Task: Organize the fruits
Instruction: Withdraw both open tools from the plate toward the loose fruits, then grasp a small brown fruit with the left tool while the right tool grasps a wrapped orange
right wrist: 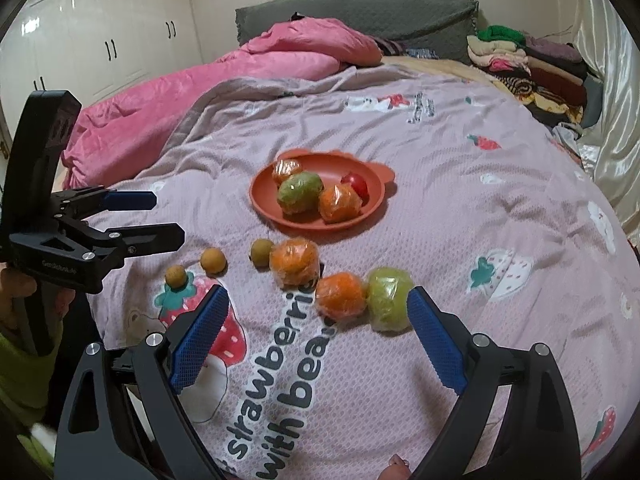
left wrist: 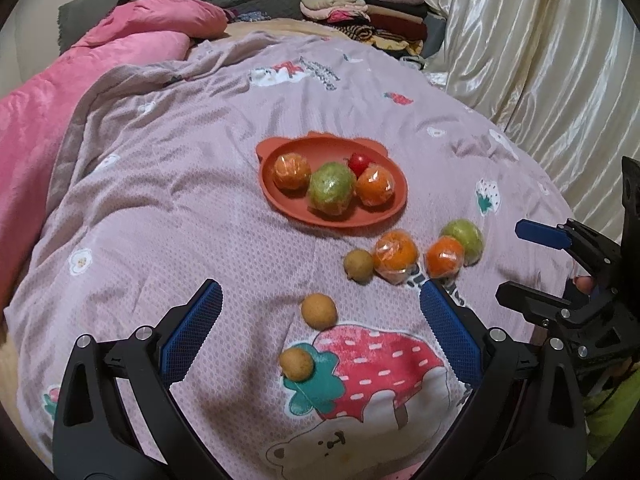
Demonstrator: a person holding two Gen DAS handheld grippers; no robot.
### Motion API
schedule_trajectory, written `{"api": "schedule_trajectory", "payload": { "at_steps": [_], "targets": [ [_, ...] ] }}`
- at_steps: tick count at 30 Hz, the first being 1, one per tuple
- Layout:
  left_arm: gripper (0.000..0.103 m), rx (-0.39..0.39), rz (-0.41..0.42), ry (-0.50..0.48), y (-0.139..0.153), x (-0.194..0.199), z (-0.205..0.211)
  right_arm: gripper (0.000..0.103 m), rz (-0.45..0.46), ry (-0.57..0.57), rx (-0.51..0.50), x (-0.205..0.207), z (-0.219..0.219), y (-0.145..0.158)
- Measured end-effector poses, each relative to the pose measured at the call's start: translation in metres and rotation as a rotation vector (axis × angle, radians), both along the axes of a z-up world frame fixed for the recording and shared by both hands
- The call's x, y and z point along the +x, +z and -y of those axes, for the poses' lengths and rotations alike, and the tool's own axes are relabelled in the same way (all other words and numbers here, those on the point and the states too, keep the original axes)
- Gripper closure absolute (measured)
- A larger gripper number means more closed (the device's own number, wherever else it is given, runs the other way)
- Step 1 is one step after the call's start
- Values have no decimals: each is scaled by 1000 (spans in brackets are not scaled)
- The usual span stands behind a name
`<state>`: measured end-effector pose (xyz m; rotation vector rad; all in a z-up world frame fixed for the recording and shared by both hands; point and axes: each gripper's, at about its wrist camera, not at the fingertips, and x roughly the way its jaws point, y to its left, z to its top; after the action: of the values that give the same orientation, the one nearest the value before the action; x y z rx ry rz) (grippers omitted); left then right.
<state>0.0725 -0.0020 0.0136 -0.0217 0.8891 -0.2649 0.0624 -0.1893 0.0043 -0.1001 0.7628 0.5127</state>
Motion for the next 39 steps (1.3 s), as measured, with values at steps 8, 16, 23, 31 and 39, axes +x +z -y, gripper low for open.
{"api": "schedule_trajectory", "payload": {
  "at_steps": [8,16,23,31,39],
  "targets": [
    [10,-4,-38,-20,-17,4,1,22,-66,-19,-5,4,-2,-23],
    [26,-1,-60,-63,-29,7,8,53,-120,-48,-2,14,-9,-47],
    [47,6,-86,-93,-41,12,13,57,-118,-105,11,28,-12,-54],
    [68,3,-110,-104,-50,19,14,66,-95,-124,9,39,-15,-56],
    [81,11,-124,-99,-57,26,13,67,-78,-110,14,45,-15,-56]
  ]
}}
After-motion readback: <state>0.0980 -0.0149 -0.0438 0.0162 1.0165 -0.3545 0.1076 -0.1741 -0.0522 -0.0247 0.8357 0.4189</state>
